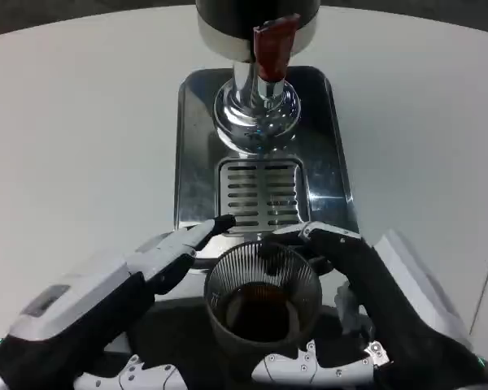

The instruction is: Grasp the cup under the faucet to collect the drink, then remove the cup.

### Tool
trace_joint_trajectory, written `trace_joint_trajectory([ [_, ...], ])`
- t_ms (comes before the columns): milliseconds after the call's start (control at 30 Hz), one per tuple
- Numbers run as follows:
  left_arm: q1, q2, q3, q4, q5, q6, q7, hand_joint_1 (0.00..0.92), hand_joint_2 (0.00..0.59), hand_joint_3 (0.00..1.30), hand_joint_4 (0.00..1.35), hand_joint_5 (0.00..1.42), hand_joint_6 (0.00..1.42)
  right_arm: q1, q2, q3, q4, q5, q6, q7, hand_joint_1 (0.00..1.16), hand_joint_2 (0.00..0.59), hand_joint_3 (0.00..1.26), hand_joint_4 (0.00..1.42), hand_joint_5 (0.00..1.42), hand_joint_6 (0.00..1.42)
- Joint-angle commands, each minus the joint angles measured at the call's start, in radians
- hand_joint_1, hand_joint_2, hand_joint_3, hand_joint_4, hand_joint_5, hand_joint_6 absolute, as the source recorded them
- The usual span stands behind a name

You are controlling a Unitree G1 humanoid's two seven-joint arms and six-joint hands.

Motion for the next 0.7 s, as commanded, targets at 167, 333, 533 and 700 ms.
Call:
trace_joint_trajectory([
  [167, 0.012, 0.002, 0.004, -0.002, -0.004, -0.002, 0.005, 0.000, 0.018, 0.00, 0.00, 0.00, 0.00, 0.009, 0.009, 0.005, -0.037, 0.009, -0.038, -0.006, 1.16, 0.073, 0.93, 1.02, 1.12, 1.42],
  [333, 0.017, 0.003, 0.009, -0.003, -0.007, -0.008, 0.004, 0.000, 0.018, 0.00, 0.00, 0.00, 0.00, 0.019, 0.009, 0.010, -0.043, 0.004, -0.040, -0.007, 1.16, 0.073, 0.93, 1.02, 1.12, 1.42],
  [533, 0.025, 0.004, 0.013, -0.006, -0.010, -0.013, 0.003, 0.000, 0.018, 0.00, 0.00, 0.00, 0.00, 0.031, 0.009, 0.014, -0.051, -0.002, -0.043, -0.007, 1.16, 0.073, 0.93, 1.02, 1.12, 1.42],
  [700, 0.034, 0.003, 0.018, -0.009, -0.012, -0.014, 0.004, 0.000, 0.018, 0.00, 0.00, 0.00, 0.00, 0.041, 0.007, 0.017, -0.058, -0.004, -0.045, -0.005, 1.16, 0.073, 0.93, 1.02, 1.12, 1.42],
])
